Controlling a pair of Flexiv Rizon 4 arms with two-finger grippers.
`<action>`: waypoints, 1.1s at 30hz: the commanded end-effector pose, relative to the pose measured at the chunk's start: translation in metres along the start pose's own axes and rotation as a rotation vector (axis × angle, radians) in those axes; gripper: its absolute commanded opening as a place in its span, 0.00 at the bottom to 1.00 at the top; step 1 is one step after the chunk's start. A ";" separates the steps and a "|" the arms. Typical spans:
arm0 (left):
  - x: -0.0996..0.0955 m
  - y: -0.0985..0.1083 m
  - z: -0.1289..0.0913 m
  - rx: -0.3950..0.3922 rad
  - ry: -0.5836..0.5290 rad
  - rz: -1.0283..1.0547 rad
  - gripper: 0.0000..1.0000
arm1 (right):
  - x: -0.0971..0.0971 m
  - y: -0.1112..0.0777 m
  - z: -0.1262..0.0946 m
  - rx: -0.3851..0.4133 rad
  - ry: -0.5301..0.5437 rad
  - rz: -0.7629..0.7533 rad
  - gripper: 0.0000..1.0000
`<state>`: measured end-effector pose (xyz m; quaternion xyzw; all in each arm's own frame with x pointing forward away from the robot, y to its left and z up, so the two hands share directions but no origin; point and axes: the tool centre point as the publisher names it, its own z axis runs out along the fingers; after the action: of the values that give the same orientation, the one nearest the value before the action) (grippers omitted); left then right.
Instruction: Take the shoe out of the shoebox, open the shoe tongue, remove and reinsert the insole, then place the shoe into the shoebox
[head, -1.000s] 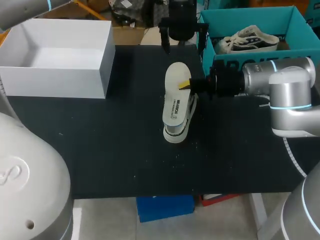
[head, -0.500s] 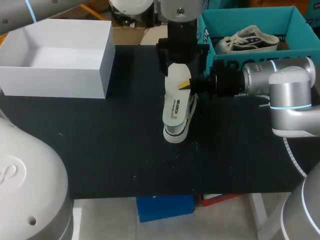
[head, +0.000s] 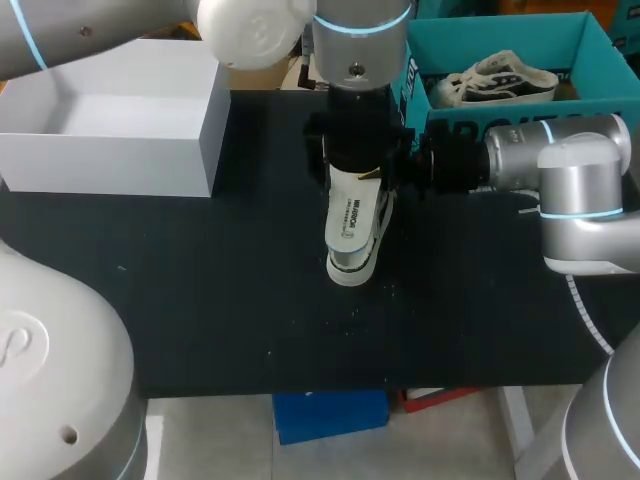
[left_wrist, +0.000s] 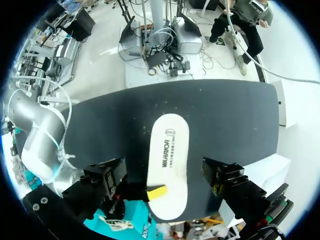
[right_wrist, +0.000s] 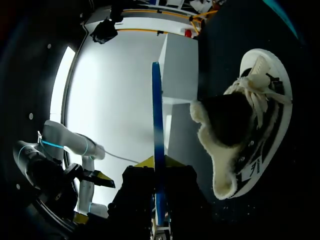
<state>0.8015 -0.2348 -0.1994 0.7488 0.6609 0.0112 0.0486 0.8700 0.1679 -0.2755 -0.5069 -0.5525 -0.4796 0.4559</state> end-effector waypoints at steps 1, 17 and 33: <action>0.003 -0.006 -0.013 -0.052 -0.032 0.027 1.00 | 0.000 0.000 0.001 -0.001 -0.002 0.001 0.00; 0.005 -0.008 -0.015 -0.042 -0.115 0.040 1.00 | 0.000 0.000 0.001 -0.001 -0.002 0.001 0.00; 0.005 -0.008 -0.015 -0.042 -0.115 0.040 1.00 | 0.000 0.000 0.001 -0.001 -0.002 0.001 0.00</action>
<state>0.7929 -0.2291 -0.1835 0.7595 0.6426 -0.0158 0.1000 0.8700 0.1678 -0.2755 -0.5069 -0.5525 -0.4796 0.4559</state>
